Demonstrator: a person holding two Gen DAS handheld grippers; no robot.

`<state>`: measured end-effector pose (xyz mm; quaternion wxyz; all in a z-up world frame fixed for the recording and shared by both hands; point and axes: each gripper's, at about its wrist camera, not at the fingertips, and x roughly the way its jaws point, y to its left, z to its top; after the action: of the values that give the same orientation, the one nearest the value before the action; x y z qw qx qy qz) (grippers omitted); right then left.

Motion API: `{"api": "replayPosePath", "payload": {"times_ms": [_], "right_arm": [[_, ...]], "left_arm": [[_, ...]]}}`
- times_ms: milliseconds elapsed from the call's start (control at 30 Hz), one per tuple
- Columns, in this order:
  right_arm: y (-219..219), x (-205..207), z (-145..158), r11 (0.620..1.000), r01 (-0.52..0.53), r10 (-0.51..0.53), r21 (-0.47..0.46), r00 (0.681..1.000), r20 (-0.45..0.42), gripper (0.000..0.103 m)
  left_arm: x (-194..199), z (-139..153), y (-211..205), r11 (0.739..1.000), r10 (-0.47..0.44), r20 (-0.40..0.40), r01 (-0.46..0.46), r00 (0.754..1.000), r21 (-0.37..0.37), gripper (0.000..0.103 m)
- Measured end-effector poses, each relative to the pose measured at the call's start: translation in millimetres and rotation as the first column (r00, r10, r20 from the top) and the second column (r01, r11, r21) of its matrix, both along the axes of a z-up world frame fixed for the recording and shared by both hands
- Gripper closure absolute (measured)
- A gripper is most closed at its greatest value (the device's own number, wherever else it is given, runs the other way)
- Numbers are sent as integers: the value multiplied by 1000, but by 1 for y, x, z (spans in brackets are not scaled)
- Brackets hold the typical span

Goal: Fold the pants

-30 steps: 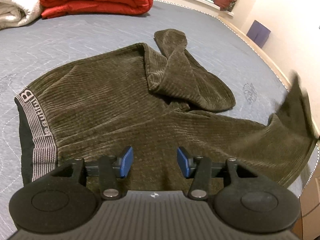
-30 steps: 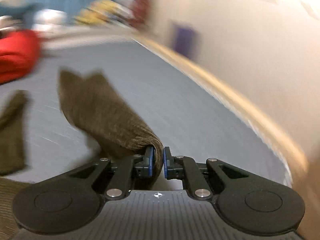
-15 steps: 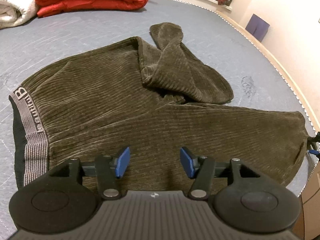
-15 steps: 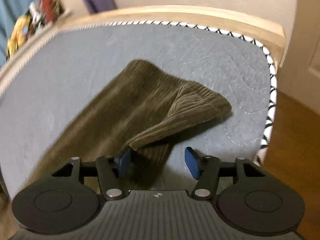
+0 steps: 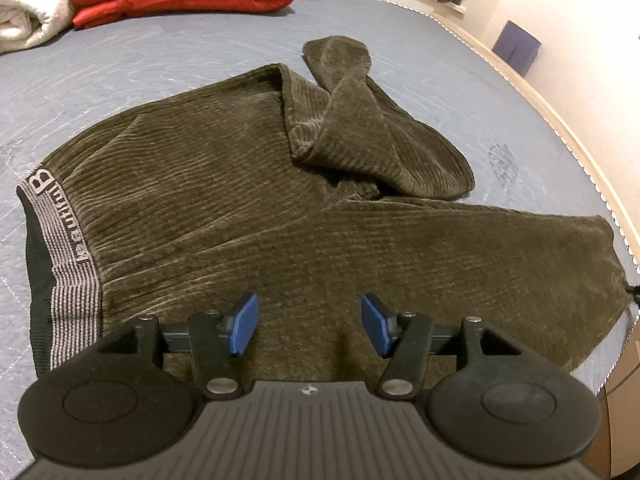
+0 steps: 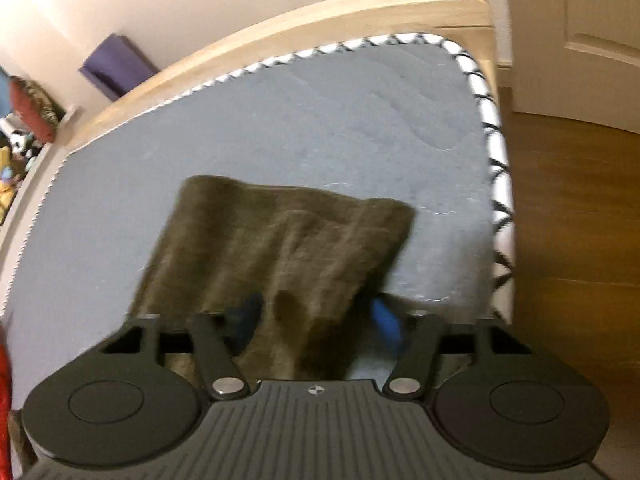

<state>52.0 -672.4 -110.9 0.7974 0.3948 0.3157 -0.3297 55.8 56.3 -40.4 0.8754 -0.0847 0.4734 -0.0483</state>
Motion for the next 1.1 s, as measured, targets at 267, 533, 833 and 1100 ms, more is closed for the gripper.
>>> {"api": "replayPosePath", "payload": {"times_ms": [267, 533, 833, 1100], "right_arm": [[-11, -17, 9, 993, 86, -82, -85, 995, 48, 94], [-23, -34, 4, 939, 195, -229, -283, 969, -91, 82], [67, 4, 51, 805, -173, 196, -568, 980, -20, 78], [238, 33, 89, 487, -675, 785, -554, 616, -61, 76]], "left_arm": [[-3, 3, 12, 1000, 25, 4, -25, 1000, -3, 41], [-16, 8, 39, 999, 33, 5, -33, 999, -2, 41], [-49, 22, 94, 990, 142, 36, -142, 989, 15, 41], [-70, 46, 121, 985, 169, 81, -171, 982, 17, 41]]}}
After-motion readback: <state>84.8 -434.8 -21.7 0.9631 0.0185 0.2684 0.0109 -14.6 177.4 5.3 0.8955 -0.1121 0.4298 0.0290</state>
